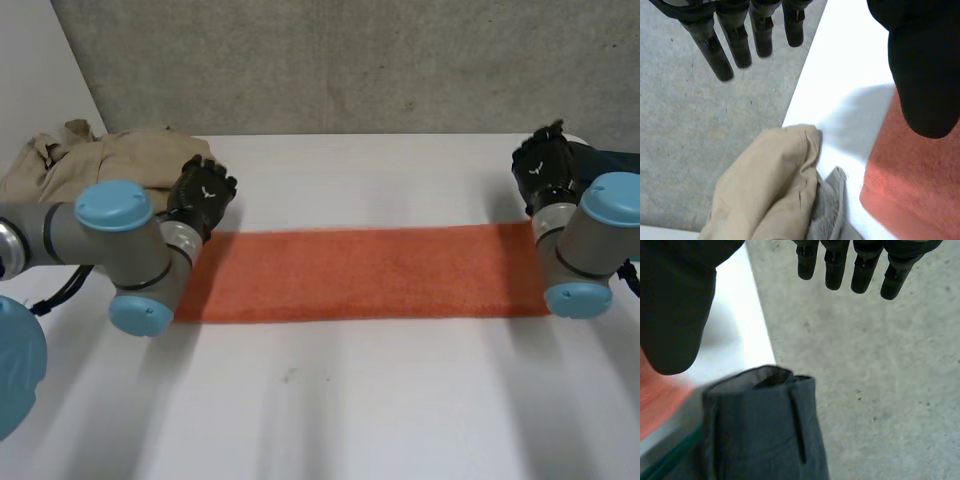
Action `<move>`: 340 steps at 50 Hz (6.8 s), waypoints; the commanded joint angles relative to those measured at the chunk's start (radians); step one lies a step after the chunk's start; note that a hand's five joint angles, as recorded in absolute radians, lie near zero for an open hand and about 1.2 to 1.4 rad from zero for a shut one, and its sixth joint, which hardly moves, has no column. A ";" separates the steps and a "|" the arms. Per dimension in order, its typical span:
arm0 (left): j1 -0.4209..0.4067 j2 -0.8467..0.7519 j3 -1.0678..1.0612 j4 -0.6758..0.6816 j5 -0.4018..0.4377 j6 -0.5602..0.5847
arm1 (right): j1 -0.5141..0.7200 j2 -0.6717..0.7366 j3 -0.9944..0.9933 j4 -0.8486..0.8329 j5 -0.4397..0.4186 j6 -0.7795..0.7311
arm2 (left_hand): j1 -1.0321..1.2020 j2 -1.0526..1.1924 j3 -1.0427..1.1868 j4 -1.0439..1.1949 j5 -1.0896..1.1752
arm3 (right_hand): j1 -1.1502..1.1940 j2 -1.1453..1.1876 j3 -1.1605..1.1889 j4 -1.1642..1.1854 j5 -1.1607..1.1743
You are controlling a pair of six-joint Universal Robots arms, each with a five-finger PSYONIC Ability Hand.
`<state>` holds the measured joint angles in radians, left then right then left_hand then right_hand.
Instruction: Fold the laundry.
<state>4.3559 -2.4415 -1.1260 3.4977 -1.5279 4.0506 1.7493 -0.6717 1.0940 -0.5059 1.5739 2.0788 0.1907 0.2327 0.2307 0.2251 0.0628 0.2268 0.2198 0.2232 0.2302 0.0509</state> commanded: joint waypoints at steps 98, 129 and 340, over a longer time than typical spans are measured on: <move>0.022 0.676 -0.523 0.004 0.143 -0.616 | 0.369 -0.368 0.420 0.151 -0.207 0.401 | -0.016 -0.058 -0.056 -0.051 -0.063 | -0.052 -0.045 -0.049 -0.056 -0.051; -0.012 0.659 -0.514 0.004 0.132 -0.618 | 0.581 -0.267 0.438 -0.040 -0.376 0.236 | -0.016 -0.058 -0.056 -0.051 -0.063 | 1.169 1.176 1.173 1.166 1.171; 0.366 0.152 0.196 -0.278 0.219 -0.329 | 0.001 -0.605 0.668 -0.174 -0.318 0.429 | -0.001 -0.043 -0.041 -0.035 -0.047 | -0.052 -0.045 -0.049 -0.056 -0.051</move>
<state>4.6272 -2.0694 -0.9800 3.1041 -1.4262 3.6681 1.7073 -1.3326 1.6757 -0.6914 1.2517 2.5667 0.1910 0.2108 0.2140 0.2029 0.0503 0.2280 0.2164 0.2071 0.2104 0.0453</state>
